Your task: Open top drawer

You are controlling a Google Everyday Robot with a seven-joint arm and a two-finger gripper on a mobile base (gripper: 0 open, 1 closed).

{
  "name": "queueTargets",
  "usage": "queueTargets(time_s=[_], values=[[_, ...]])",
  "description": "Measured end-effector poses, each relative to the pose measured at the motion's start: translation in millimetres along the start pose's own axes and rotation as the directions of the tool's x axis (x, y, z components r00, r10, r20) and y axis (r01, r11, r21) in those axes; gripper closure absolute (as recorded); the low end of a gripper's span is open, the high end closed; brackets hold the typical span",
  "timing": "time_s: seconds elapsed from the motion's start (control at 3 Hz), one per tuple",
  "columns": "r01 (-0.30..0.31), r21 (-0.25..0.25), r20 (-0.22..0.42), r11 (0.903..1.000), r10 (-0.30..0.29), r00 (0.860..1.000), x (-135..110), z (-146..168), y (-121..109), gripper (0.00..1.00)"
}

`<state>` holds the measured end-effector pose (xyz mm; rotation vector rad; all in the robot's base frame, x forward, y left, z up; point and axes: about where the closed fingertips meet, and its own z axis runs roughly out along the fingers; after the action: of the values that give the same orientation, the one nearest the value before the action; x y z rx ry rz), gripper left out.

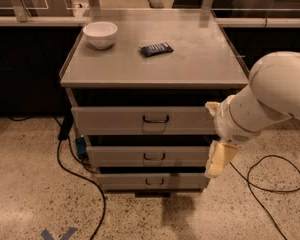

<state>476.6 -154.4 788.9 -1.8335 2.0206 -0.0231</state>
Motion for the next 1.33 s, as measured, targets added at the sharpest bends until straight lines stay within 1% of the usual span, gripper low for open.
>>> queueTargets(time_s=[0.33, 0.67, 1.0, 1.33], values=[[0.000, 0.000, 0.000, 1.0000, 0.000, 1.000, 0, 0, 0, 0.00], [0.024, -0.012, 0.014, 0.9996, -0.024, 1.000, -3, 21, 5, 0.00], [0.073, -0.003, 0.003, 0.9973, -0.073, 0.997, -9, 46, -3, 0.00], [0.115, 0.038, -0.055, 0.9926, -0.113, 0.992, -9, 67, -26, 0.00]])
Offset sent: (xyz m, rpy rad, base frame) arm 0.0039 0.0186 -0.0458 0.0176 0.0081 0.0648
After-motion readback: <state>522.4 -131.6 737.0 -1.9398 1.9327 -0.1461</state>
